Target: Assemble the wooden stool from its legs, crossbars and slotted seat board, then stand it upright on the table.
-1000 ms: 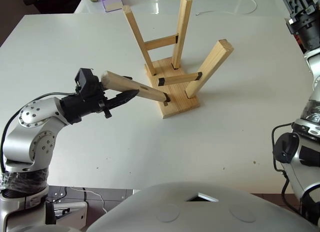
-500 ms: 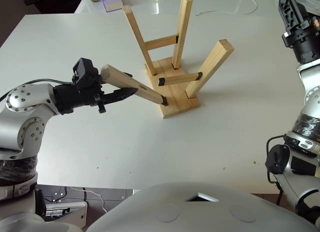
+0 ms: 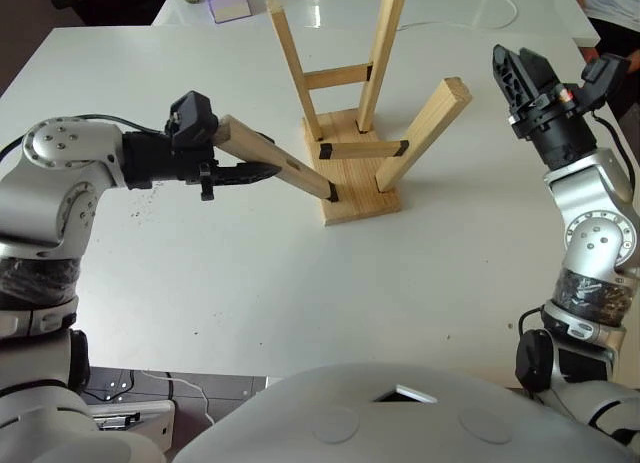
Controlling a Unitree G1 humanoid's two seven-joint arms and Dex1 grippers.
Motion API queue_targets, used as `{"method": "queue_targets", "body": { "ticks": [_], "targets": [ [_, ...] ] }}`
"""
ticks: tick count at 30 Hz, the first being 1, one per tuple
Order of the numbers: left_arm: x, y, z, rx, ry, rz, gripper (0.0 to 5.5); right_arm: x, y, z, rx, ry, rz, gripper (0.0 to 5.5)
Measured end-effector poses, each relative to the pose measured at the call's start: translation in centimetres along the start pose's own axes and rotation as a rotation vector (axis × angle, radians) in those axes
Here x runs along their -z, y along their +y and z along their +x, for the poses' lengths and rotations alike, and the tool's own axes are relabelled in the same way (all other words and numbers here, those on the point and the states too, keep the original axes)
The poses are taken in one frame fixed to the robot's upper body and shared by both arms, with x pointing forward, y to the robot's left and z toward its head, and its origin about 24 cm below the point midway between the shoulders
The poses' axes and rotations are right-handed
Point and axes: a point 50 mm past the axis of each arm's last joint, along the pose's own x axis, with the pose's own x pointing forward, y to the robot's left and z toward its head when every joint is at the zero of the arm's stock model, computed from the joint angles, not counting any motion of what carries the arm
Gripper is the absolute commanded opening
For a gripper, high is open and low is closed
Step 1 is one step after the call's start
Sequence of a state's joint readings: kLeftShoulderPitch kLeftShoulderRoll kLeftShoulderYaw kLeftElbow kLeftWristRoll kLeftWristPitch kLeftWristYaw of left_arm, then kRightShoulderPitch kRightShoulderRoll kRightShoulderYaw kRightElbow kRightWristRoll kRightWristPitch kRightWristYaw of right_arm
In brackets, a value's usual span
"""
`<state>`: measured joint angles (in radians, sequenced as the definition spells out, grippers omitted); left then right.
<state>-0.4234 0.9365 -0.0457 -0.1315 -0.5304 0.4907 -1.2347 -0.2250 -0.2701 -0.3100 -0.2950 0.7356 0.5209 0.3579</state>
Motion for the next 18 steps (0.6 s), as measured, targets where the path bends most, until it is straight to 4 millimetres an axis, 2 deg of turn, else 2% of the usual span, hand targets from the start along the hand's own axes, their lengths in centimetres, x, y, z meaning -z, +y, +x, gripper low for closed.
{"method": "queue_targets", "body": {
  "ticks": [3,7,10,14,18],
  "targets": [
    [-0.8,0.7,0.5,0.034,0.030,0.020,2.04,0.7,1.0,-0.2,-0.010,0.017,-0.013,3.27],
    [-2.2,1.3,1.2,0.093,0.074,0.059,2.04,0.7,3.1,0.0,-0.063,0.004,-0.038,3.27],
    [-2.8,1.4,1.4,0.117,0.092,0.054,2.04,0.9,3.5,0.1,-0.066,0.011,-0.045,3.27],
    [-3.4,1.1,2.1,0.175,0.063,0.001,2.04,2.6,3.8,-0.3,-0.051,0.069,-0.043,3.27],
    [-4.0,0.2,2.9,0.202,0.059,-0.015,2.04,2.6,3.8,-0.3,-0.044,0.065,-0.041,3.27]
  ]
}}
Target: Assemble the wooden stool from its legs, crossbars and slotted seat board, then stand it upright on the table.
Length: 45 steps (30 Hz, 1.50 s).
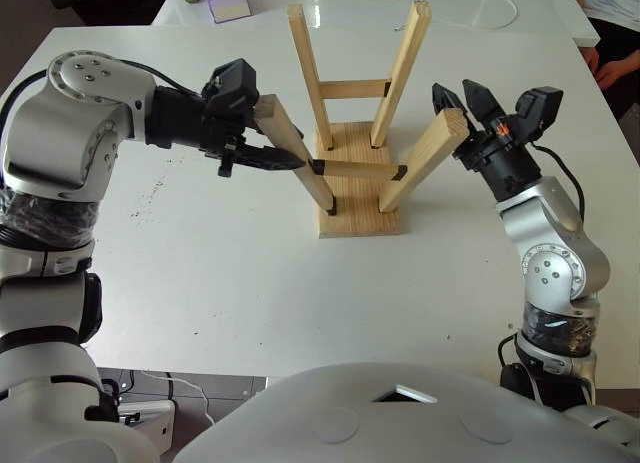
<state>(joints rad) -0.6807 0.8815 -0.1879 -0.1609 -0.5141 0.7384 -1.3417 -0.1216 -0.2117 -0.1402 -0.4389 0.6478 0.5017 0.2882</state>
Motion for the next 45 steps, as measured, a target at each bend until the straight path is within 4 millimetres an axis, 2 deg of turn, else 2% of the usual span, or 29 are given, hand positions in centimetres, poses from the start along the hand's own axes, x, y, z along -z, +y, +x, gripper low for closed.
{"method": "queue_targets", "body": {
  "ticks": [10,17,28,30,32,33,35,36,38,39,41,43,45],
  "targets": [
    [-0.1,-2.3,2.4,-0.070,-0.021,0.027,2.04,-0.7,-1.3,-0.2,0.024,0.031,-0.059,3.27],
    [-0.3,-3.3,3.5,-0.133,-0.027,0.018,2.04,-1.1,-1.8,-0.1,0.062,0.054,-0.121,3.27],
    [-0.1,-3.5,5.2,-0.240,-0.070,-0.018,2.04,-1.8,-3.2,1.6,0.176,0.036,-0.189,3.27],
    [-0.2,-3.6,5.4,-0.251,-0.081,-0.015,2.04,-3.3,-4.2,1.4,0.211,-0.023,-0.161,2.98],
    [-0.1,-3.7,5.5,-0.256,-0.082,-0.014,2.04,-7.1,-5.6,0.3,0.256,-0.144,-0.173,2.69],
    [-0.1,-3.7,5.5,-0.258,-0.083,-0.016,2.04,-9.1,-5.6,-0.4,0.253,-0.209,-0.189,2.51],
    [-0.1,-3.7,5.3,-0.266,-0.078,-0.021,2.04,-11.8,-3.1,-0.5,0.127,-0.296,-0.206,2.23],
    [-0.1,-3.7,5.2,-0.269,-0.077,-0.028,2.04,-12.6,-0.9,-0.2,0.022,-0.323,-0.213,2.04],
    [-0.1,-3.7,5.2,-0.271,-0.076,-0.035,2.04,-13.0,3.6,0.4,-0.191,-0.330,-0.209,1.71],
    [-0.1,-3.7,5.2,-0.271,-0.074,-0.040,2.04,-12.5,5.6,0.6,-0.275,-0.302,-0.196,1.61],
    [-0.3,-3.6,5.2,-0.272,-0.072,-0.042,2.04,-10.8,7.9,0.7,-0.372,-0.226,-0.172,1.36],
    [-0.5,-3.5,5.2,-0.268,-0.066,-0.048,2.04,-8.0,9.4,0.6,-0.414,-0.101,-0.159,1.00],
    [-0.6,-3.4,5.3,-0.264,-0.059,-0.051,2.04,-4.9,9.5,0.5,-0.381,0.026,-0.159,0.73]
  ]
}}
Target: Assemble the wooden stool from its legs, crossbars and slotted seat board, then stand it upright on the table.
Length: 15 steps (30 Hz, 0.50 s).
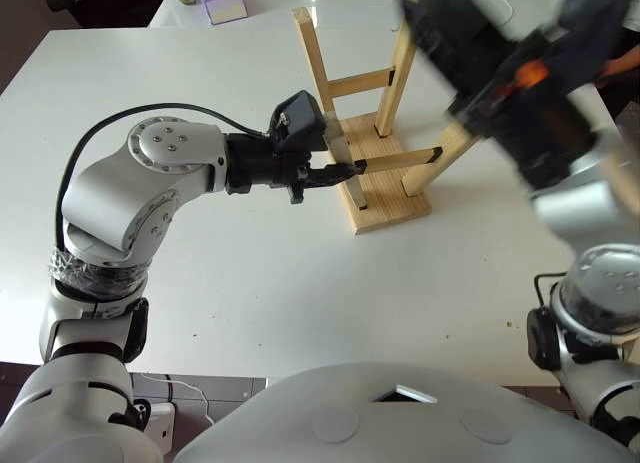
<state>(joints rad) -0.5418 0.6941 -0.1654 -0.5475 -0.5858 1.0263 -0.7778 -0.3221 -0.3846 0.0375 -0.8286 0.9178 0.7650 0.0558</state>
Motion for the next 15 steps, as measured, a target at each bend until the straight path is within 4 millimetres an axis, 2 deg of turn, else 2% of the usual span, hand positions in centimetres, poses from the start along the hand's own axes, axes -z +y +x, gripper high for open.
{"method": "queue_targets", "body": {
  "ticks": [4,6,10,11,13,15],
  "targets": [
    [-0.3,0.2,0.3,0.016,0.016,0.002,2.04,3.6,-0.5,-0.7,0.105,0.156,-0.057,0.09],
    [-0.3,0.3,0.4,0.022,0.027,0.002,2.04,3.9,-0.8,-0.9,0.123,0.163,-0.078,0.00],
    [-0.6,0.5,0.8,0.038,0.051,0.015,2.04,2.9,-1.7,-0.9,0.125,0.119,-0.129,0.00],
    [-0.6,0.6,0.9,0.040,0.052,0.015,2.04,3.3,-1.7,-0.9,0.110,0.143,-0.146,0.00],
    [-0.6,0.7,0.9,0.043,0.052,0.016,2.04,5.2,-1.4,-1.1,0.084,0.238,-0.163,0.00],
    [-0.6,0.7,1.0,0.044,0.056,0.024,2.04,9.0,-1.1,-2.0,0.097,0.400,-0.132,0.00]
  ]
}}
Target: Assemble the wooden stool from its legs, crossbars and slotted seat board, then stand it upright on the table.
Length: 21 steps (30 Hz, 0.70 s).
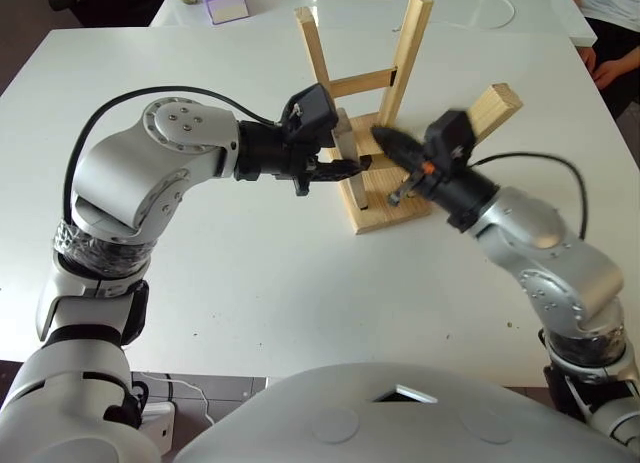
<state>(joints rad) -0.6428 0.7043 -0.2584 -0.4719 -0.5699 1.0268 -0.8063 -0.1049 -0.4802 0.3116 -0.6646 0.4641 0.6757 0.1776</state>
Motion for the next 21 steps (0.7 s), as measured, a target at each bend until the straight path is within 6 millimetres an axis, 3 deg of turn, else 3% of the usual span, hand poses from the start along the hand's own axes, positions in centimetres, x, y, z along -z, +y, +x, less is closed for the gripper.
{"method": "queue_targets", "body": {
  "ticks": [7,9,11,14,16,18,19,21],
  "targets": [
    [0.0,0.0,0.1,-0.001,-0.001,0.002,2.04,-0.6,-0.9,0.0,0.043,-0.044,-0.007,0.00],
    [0.0,0.0,0.0,-0.001,-0.002,0.003,2.04,-2.4,-2.0,-0.1,0.075,-0.126,-0.008,0.00],
    [0.0,0.0,0.1,-0.001,-0.003,0.004,2.04,-5.9,-2.8,-0.6,0.071,-0.307,0.042,0.00],
    [0.0,0.0,0.1,0.004,-0.007,0.013,2.04,-11.5,-6.0,-3.3,0.141,-0.602,0.074,0.00],
    [0.0,-0.1,0.2,0.009,-0.007,0.022,2.04,-13.2,-9.0,-5.8,0.257,-0.675,0.044,0.00],
    [0.1,-0.1,0.2,0.010,-0.003,0.028,2.04,-13.3,-13.2,-9.5,0.453,-0.600,-0.090,0.00],
    [0.2,-0.1,0.1,0.009,0.002,0.028,2.04,-12.4,-15.0,-11.3,0.540,-0.489,-0.162,0.00],
    [0.5,-0.1,-0.1,0.006,0.007,0.030,2.04,-9.5,-16.3,-12.6,0.603,-0.283,-0.202,0.00]
  ]
}}
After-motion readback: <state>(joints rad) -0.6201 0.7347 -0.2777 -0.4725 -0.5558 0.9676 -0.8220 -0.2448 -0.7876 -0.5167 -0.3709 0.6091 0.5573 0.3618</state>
